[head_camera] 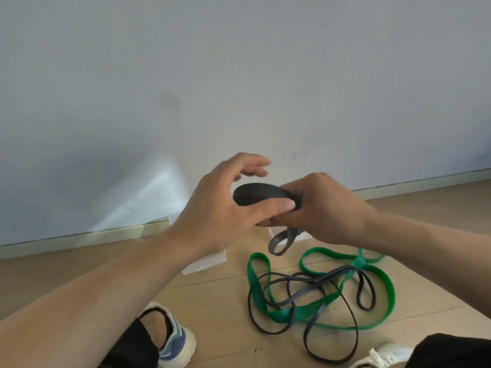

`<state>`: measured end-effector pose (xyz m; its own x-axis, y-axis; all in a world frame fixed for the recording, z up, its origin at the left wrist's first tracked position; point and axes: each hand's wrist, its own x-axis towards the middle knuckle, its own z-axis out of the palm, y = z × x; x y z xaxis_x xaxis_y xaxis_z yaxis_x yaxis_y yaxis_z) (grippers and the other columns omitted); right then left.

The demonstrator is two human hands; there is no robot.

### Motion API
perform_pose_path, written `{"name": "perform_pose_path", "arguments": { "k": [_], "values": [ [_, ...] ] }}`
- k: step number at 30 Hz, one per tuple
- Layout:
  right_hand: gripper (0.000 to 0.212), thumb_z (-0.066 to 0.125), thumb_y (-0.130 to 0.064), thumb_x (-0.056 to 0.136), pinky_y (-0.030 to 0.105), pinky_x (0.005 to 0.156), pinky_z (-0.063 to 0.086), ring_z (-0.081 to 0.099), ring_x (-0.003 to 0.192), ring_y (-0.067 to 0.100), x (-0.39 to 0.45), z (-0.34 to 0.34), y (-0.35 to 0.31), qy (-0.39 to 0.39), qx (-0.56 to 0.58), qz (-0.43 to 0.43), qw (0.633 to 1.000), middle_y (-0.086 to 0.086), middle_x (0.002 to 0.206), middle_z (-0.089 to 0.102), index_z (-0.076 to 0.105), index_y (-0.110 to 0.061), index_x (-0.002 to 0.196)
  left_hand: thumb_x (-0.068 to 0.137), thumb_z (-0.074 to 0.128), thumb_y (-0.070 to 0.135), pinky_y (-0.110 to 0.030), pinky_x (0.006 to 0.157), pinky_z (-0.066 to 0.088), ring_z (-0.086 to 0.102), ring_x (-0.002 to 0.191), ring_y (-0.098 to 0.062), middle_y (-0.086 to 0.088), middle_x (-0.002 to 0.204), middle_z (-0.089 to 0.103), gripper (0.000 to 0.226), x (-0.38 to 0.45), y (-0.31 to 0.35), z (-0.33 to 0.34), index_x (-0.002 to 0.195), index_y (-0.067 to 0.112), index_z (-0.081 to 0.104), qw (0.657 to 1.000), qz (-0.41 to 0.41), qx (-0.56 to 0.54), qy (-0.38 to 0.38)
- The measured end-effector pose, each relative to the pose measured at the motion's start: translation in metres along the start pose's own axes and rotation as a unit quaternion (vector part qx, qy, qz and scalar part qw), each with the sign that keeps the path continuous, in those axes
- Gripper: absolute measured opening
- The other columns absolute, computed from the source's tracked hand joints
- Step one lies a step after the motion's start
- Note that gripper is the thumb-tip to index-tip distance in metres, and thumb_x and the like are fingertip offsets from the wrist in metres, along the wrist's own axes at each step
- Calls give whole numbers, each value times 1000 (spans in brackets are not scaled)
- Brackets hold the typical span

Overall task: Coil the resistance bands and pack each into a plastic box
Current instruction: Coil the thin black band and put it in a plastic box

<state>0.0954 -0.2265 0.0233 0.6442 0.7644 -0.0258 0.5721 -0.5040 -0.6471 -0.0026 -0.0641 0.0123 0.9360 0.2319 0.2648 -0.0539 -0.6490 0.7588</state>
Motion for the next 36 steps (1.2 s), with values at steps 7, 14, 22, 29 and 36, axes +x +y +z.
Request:
{"name": "perform_pose_path", "arguments": {
  "k": [7,14,22,29,36],
  "values": [
    [45,80,-61,68,39,60,47,51,60,14,3,5,3,-45,75,12,996,18,75,69,75,-17,79,59,84,44,-12,73,51,71,84,-3,10,92,76,32,3,-4,5,87,30,77,991,10,-136,1],
    [35,86,-47,67,37,83,58,75,81,18,6,2,-1,-38,200,2,979,8,83,78,80,-20,88,57,83,50,-35,79,62,75,84,-16,2,85,79,41,5,3,4,86,22,80,973,-105,-207,15],
    [41,84,-18,81,47,96,56,72,108,28,16,18,45,-147,259,42,954,6,109,77,67,-18,118,72,88,35,-49,86,60,74,94,-34,-12,99,79,28,16,-3,0,85,15,74,928,-207,-297,84],
    [14,77,-33,87,25,93,46,70,95,-1,19,23,88,-238,48,81,967,-14,98,78,78,-24,98,77,86,32,-44,90,57,72,90,-27,-7,90,78,25,35,-20,-16,86,16,69,857,-299,-387,163],
    [14,63,-14,95,43,106,45,68,110,36,22,8,117,-227,401,151,875,15,94,72,64,-1,99,73,90,33,-43,91,60,73,101,-23,-3,111,76,42,51,-81,-65,107,16,73,796,-361,-391,289]
  ]
}}
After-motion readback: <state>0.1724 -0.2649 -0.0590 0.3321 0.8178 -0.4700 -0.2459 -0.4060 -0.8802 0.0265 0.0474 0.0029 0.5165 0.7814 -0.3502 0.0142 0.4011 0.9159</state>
